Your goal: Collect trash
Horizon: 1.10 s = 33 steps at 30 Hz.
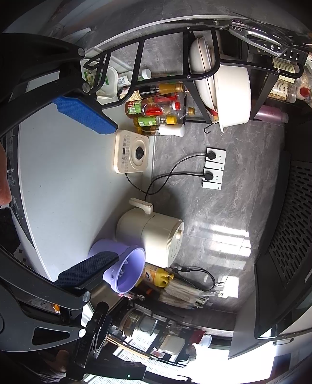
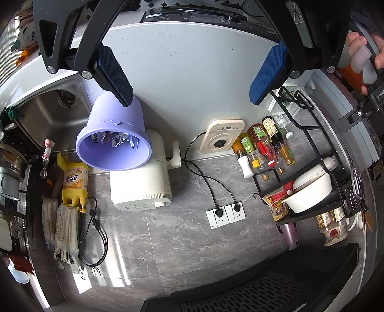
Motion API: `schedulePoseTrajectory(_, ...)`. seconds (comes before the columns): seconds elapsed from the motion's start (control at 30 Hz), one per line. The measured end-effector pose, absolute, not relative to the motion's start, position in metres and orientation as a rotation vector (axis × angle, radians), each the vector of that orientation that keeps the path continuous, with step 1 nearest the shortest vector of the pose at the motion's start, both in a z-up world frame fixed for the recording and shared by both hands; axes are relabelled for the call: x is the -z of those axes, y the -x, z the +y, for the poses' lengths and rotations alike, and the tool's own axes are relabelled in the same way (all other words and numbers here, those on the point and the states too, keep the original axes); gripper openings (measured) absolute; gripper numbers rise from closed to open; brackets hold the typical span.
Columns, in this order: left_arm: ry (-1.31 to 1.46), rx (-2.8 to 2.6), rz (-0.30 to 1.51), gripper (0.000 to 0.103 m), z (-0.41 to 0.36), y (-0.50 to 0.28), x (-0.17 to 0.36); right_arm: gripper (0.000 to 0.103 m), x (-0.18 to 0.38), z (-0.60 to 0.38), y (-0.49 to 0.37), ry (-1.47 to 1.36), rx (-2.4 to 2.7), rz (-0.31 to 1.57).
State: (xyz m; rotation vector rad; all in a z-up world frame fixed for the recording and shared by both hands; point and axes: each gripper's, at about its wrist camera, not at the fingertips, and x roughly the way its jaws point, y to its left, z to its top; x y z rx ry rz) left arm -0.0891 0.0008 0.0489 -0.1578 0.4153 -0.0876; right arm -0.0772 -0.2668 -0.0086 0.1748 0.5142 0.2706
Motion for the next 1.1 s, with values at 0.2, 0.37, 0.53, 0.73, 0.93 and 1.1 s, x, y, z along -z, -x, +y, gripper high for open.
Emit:
schedulePoseTrajectory(0.2,0.178,0.086,0.413,0.097,0.003,0.088,-0.045,0.095,0.006,-0.26,0.078,-0.157,-0.282,0.512)
schedulePoseTrajectory(0.37,0.176,0.092,0.414,0.097,0.003,0.086,-0.045,0.095,0.004,-0.26,0.081,-0.13,-0.278,0.508)
schedulePoseTrajectory(0.53,0.18,0.09,0.419,0.097,0.002,0.084,-0.042,0.095,0.005,-0.263,0.083,-0.133,-0.269,0.52)
schedulePoseTrajectory(0.73,0.181,0.089,0.415,0.097,-0.004,0.085,-0.039,0.095,0.008,-0.265,0.088,-0.124,-0.259,0.532)
schedulePoseTrajectory(0.93,0.175,0.107,0.422,0.097,-0.014,0.083,-0.035,0.095,0.01,-0.269,0.094,-0.124,-0.247,0.542)
schedulePoseTrajectory(1.1,0.179,0.126,0.42,0.097,-0.019,0.077,-0.033,0.095,0.012,-0.276,0.098,-0.124,-0.231,0.542)
